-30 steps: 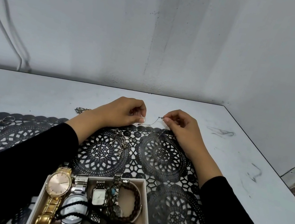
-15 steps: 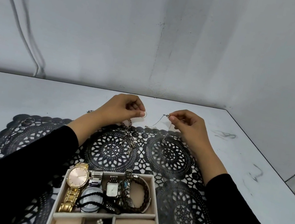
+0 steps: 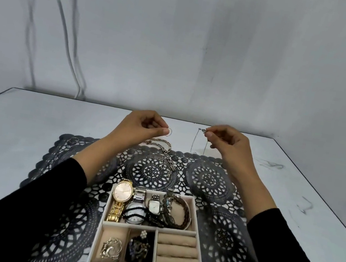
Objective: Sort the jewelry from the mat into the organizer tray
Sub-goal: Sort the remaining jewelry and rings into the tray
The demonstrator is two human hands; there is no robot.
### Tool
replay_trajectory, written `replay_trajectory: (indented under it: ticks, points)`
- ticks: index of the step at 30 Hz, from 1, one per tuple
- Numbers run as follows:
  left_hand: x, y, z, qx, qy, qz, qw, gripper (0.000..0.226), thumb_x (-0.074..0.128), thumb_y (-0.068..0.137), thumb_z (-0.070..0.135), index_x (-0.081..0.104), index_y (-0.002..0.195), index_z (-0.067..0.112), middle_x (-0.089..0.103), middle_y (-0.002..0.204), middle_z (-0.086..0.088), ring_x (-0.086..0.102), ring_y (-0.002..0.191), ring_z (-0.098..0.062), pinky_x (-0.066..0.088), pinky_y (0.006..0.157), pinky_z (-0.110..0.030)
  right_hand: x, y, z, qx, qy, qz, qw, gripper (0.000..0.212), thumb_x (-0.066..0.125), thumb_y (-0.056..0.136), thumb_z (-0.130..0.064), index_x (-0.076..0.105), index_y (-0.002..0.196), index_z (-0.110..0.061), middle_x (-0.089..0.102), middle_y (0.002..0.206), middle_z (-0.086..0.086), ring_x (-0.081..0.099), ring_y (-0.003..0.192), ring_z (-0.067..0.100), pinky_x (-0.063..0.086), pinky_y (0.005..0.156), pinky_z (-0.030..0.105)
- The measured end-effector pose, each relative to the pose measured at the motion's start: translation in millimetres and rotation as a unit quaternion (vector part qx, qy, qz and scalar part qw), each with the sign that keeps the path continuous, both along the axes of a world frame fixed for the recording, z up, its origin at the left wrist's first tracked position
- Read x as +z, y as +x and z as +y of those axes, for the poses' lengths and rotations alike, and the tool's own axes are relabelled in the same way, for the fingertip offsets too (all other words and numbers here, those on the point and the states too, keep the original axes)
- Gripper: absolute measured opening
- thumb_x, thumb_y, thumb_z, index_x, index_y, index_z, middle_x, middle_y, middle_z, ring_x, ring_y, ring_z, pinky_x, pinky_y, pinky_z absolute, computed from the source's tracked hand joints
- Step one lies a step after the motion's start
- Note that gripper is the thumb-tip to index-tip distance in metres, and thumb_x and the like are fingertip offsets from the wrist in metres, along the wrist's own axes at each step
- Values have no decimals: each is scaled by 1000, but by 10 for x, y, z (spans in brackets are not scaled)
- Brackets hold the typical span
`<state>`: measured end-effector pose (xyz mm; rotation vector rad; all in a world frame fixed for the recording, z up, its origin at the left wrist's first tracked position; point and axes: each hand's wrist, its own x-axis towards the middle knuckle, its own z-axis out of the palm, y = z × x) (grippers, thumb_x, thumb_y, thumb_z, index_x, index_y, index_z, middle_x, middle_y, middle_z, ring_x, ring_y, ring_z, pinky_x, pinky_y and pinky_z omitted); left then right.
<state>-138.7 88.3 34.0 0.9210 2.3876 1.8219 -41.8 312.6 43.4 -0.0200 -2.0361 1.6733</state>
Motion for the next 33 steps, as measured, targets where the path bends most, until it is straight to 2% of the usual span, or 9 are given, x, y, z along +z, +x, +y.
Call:
replay_trajectory:
  ticks: [4,9,13,18,23,28,31,33]
  points:
    - [76,208,-144,6,16,0,1000,10,80,78,22,73,82,17,66,69,7,56,69,-10,47,66,-22,142,160,-111,8,-10,26,1000,8,70,83,-4,70,89,-9,69,82,0,61,75,6,52,69,22]
    - [148,496,-290,15,23,8,1000,11,79,79,21,73,85,13,71,78,0,62,75,-13,52,73,-22,275,371,-238,18,-15,51,998,11,69,84,-5,70,86,-16,69,83,0,60,78,8,52,70,24]
    - [198,699,-410,27,29,9,999,14,79,79,23,73,87,13,73,85,-10,66,80,-19,55,79,-31,334,539,-341,29,-22,61,997,11,69,84,-6,69,86,-16,70,81,-4,61,78,7,51,69,23]
    - [264,979,-512,34,34,21,999,12,78,80,20,72,87,13,73,82,-3,65,77,-10,52,70,-16,361,772,-473,39,-41,79,995,13,68,84,-3,69,86,-16,70,82,-3,61,78,9,50,67,22]
    - [303,1253,-613,37,40,29,998,14,77,82,18,72,91,8,72,81,1,66,76,-5,54,74,-17,379,1006,-617,53,-48,90,993,12,66,85,-1,68,89,-13,70,82,-3,61,78,9,49,67,21]
    - [255,1503,-712,34,35,31,998,13,77,82,19,72,91,11,73,85,-8,65,78,-13,52,72,-18,441,1214,-741,71,-48,110,990,14,66,85,-1,68,89,-14,70,80,-5,61,78,9,49,67,23]
    - [224,1636,-769,38,36,35,998,10,78,81,19,72,88,14,72,78,3,64,73,-6,51,68,-16,464,1336,-817,86,-42,117,989,13,66,85,-2,68,89,-14,71,81,-4,61,79,11,49,67,22]
    - [194,1718,-802,39,42,34,998,13,78,81,21,73,89,13,72,79,1,63,72,-5,50,66,-15,468,1411,-859,92,-36,119,988,11,67,85,-3,68,90,-13,70,83,-1,60,80,12,49,68,22]
